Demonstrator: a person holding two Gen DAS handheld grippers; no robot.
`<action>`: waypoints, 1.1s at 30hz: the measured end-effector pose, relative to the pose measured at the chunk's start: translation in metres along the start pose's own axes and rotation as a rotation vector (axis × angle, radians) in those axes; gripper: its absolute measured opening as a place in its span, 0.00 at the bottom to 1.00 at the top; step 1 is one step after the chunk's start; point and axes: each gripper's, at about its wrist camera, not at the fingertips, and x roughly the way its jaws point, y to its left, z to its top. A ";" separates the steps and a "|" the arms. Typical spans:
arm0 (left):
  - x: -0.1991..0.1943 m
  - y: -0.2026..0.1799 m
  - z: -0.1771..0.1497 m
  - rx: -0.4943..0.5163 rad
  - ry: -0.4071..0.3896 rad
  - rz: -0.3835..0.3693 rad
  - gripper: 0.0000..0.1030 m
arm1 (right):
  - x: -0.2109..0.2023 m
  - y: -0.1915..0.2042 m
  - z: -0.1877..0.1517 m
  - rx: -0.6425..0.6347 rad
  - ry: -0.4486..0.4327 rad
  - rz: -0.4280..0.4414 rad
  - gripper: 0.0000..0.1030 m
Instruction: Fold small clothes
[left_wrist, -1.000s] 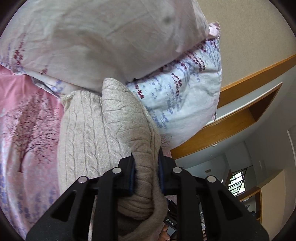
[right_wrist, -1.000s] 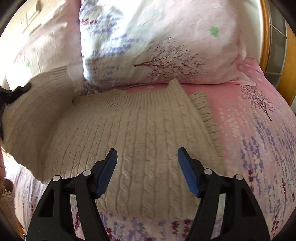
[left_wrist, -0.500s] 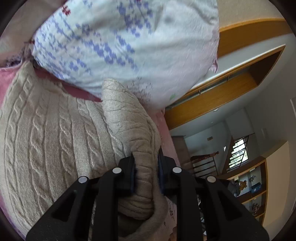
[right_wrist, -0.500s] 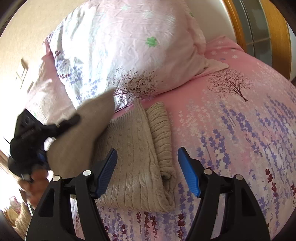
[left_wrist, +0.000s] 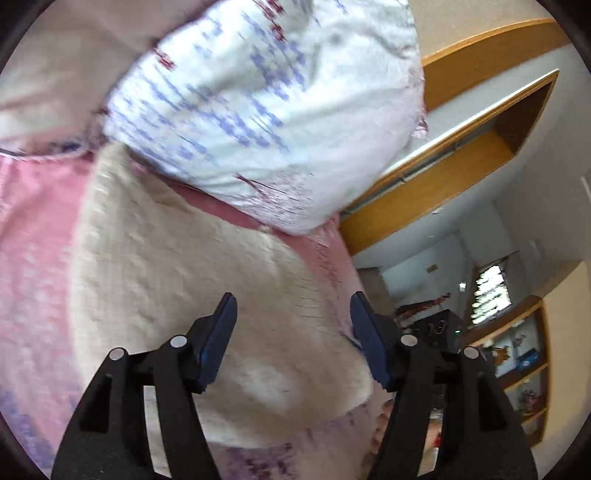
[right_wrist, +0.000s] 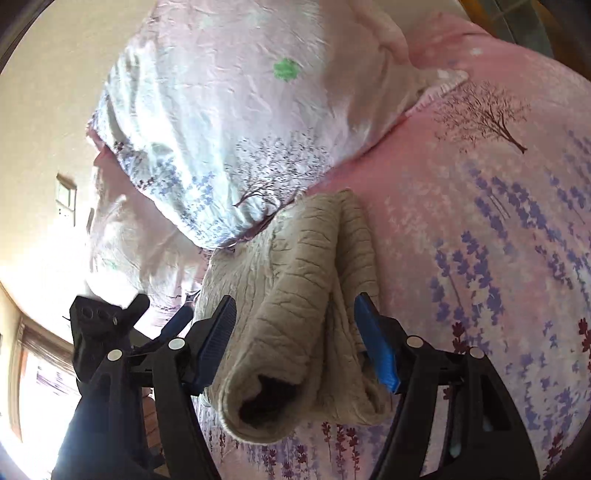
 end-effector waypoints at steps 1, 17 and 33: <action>-0.010 0.008 -0.001 0.009 -0.013 0.061 0.63 | 0.001 0.000 0.001 0.000 0.001 -0.013 0.62; -0.022 0.052 -0.027 0.081 0.063 0.234 0.65 | 0.019 0.051 0.014 -0.281 -0.121 -0.183 0.09; -0.024 0.041 -0.039 0.086 0.100 0.219 0.65 | -0.006 0.015 0.006 -0.144 -0.086 -0.220 0.47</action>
